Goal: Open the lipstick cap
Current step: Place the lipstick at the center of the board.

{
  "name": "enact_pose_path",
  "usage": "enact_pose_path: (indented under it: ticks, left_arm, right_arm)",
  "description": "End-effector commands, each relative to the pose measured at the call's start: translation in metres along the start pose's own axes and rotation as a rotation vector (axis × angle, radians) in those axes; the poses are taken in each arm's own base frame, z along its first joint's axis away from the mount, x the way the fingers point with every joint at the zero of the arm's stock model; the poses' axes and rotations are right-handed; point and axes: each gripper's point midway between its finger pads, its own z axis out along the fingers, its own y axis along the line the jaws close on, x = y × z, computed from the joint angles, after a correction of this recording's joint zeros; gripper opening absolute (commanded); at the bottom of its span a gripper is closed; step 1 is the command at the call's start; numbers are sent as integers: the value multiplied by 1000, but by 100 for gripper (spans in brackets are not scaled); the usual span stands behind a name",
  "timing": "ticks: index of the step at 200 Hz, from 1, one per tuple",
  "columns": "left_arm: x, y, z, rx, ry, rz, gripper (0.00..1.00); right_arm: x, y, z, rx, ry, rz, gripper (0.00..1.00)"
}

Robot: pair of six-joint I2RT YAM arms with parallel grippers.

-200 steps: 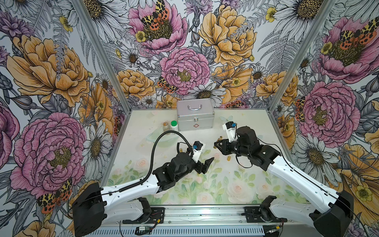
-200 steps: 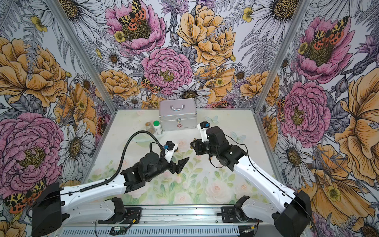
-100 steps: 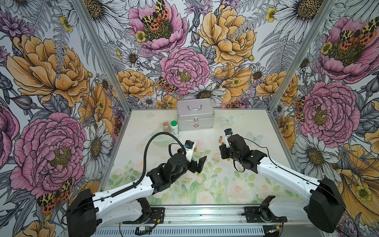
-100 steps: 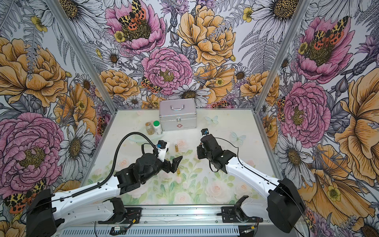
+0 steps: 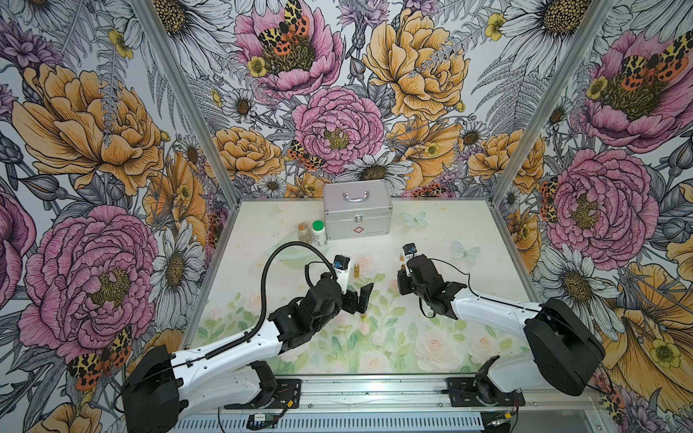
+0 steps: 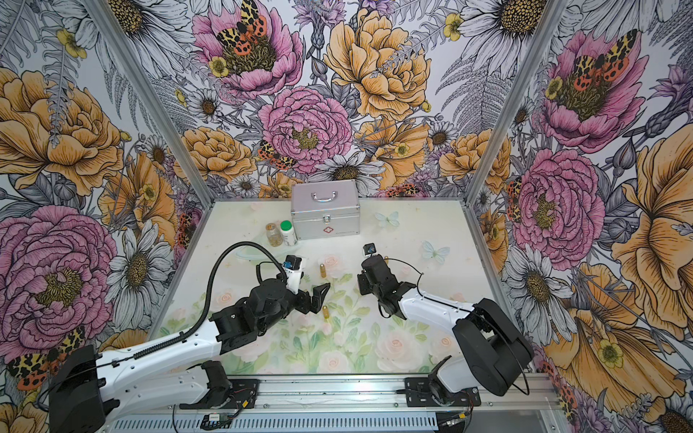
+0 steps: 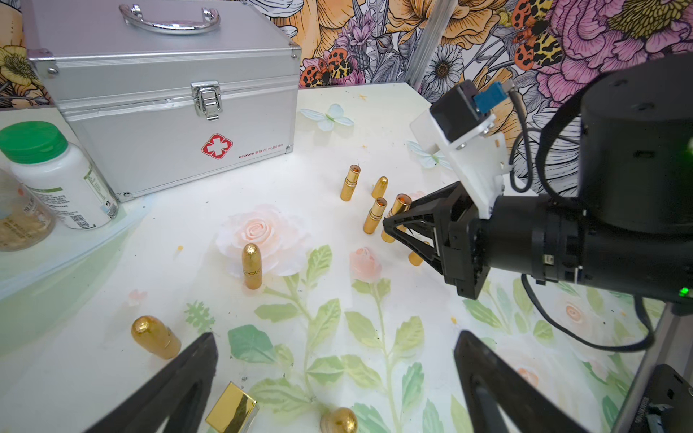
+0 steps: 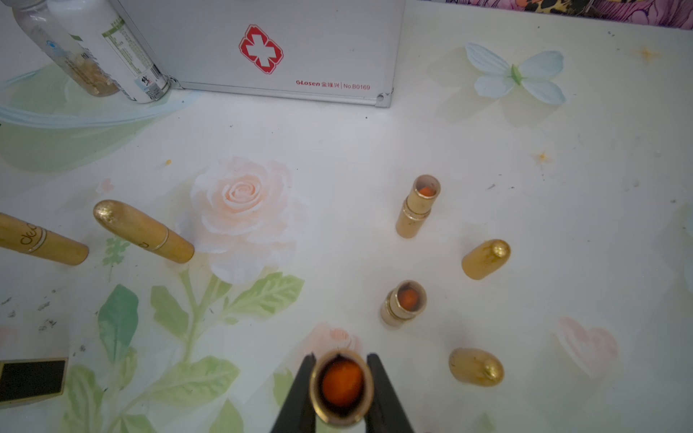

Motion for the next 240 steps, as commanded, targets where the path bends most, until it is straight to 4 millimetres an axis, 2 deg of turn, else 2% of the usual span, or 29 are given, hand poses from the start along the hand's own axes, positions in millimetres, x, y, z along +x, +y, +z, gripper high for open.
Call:
enact_pose_path:
  ticks: [1,116,240]
  left_arm:
    - [-3,5,1,-27,-4,-12,99]
    - [-11,-2,3,-3,-8,-31,99]
    - [-13,-5,4,2,-1,-26,99]
  right_arm:
    - [-8,2,2,1,-65,-22,20]
    - [31,-5,18,18,-45,-18,20]
    - [49,-6,24,48,-52,-31,20]
